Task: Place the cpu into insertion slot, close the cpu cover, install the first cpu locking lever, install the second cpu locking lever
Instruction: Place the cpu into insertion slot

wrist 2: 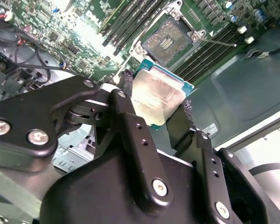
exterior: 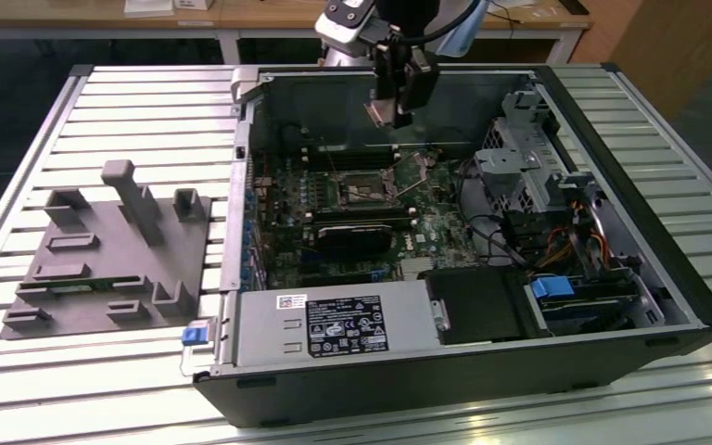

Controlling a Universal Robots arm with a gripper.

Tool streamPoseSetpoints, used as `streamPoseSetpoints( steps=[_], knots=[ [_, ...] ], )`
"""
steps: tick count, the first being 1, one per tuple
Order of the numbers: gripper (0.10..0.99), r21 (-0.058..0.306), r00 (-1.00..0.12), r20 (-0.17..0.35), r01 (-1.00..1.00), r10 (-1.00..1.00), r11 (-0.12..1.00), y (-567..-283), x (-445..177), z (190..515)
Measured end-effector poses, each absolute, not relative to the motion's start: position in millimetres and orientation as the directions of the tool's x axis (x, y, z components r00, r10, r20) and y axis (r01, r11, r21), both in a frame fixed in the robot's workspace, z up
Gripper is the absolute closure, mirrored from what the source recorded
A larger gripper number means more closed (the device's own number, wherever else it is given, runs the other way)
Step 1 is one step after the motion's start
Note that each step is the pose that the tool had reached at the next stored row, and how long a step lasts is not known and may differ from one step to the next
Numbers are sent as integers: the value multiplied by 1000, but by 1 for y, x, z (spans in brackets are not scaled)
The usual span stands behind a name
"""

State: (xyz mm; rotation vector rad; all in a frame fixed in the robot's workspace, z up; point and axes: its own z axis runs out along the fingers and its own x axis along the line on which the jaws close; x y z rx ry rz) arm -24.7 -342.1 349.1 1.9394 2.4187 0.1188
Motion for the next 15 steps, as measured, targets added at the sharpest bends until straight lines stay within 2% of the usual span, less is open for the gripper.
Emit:
streamPoseSetpoints(
  steps=[15],
  knots=[
    [549,84,-169,17,982,986,167,-342,-25,347]
  ],
)
